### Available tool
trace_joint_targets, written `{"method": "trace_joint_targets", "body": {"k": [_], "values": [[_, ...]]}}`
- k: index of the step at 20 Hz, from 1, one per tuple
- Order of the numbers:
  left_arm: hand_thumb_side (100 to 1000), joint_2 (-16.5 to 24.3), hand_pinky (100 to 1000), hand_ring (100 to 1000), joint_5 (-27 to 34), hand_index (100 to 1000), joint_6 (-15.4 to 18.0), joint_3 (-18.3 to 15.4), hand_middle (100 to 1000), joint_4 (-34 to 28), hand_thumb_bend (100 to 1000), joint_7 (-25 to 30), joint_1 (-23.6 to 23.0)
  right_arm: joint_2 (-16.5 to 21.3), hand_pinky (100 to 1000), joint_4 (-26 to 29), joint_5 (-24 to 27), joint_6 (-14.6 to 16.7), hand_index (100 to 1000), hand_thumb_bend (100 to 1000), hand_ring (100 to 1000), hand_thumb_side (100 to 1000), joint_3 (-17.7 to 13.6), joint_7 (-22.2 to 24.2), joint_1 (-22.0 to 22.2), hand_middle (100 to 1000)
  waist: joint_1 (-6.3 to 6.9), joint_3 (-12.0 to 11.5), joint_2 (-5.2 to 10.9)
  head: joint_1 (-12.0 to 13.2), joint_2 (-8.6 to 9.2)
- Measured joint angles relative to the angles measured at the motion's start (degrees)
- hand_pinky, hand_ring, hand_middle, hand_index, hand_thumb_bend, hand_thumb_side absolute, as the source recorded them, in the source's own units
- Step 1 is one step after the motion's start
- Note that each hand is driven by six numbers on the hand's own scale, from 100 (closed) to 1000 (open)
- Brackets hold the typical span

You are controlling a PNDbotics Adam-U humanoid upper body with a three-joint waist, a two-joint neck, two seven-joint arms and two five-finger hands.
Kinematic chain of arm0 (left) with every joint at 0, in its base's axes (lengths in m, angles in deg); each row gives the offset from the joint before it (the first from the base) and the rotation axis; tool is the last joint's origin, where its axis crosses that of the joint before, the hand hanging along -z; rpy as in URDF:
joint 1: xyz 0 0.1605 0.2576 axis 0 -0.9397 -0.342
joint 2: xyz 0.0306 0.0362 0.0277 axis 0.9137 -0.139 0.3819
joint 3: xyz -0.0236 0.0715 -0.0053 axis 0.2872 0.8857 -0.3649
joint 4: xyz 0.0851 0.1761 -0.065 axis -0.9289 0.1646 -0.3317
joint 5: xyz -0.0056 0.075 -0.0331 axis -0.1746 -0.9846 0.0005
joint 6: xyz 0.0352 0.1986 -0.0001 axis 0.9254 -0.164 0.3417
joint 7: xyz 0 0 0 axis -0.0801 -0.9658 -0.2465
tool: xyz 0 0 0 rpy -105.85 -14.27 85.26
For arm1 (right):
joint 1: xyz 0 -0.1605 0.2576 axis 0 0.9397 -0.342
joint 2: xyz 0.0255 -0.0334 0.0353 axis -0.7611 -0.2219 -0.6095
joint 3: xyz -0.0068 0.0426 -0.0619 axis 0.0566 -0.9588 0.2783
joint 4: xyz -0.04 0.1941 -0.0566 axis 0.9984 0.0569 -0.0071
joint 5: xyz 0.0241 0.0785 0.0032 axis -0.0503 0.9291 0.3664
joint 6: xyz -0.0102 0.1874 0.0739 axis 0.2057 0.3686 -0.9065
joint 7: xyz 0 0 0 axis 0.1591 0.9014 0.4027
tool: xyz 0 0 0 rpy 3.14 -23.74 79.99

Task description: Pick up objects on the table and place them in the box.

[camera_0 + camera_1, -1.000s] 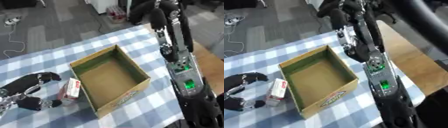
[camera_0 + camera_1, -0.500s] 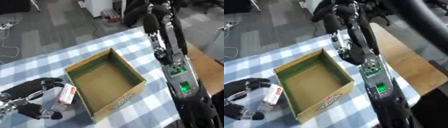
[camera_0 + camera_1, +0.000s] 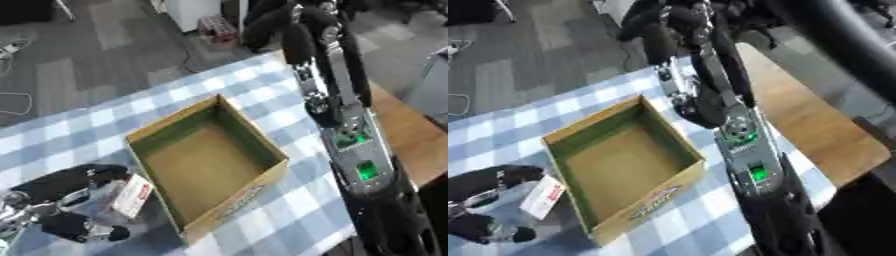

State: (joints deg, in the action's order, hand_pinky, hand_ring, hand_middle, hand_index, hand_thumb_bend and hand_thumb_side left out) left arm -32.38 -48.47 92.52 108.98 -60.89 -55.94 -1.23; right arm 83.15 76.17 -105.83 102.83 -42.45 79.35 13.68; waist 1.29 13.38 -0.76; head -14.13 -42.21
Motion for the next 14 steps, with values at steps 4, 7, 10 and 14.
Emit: {"method": "trace_joint_targets", "body": {"k": [4,7,10,14], "values": [[818,-0.08,100,100,-0.61,434,-0.74,-0.05,199,0.15,122,-5.43,-0.15,-0.01,447,0.0,0.04,0.32,584,100,501,1000,-0.01,-0.42,-0.06,533,-0.01,0.09,-0.01,0.01,-0.35],[804,-0.41,100,100,1.94,356,-0.65,-0.04,100,0.31,141,-12.74,-0.63,-0.01,446,0.0,0.1,0.62,583,100,500,1000,-0.01,-0.91,-0.22,533,-0.01,0.11,-0.01,0.01,-0.35],[794,-0.46,100,100,4.51,333,0.09,-0.03,100,0.26,145,-18.89,-1.11,-0.01,445,0.0,0.1,0.75,583,100,500,1000,-0.01,-1.05,-0.25,532,-0.02,0.12,-0.02,0.01,-0.35],[862,-0.01,100,100,8.32,321,-0.33,-0.78,100,-1.68,100,-24.1,-1.49,-0.01,445,0.0,0.1,0.86,583,100,500,1000,-0.01,-1.17,-0.26,533,-0.02,0.11,-0.02,0.0,-0.34]]}}
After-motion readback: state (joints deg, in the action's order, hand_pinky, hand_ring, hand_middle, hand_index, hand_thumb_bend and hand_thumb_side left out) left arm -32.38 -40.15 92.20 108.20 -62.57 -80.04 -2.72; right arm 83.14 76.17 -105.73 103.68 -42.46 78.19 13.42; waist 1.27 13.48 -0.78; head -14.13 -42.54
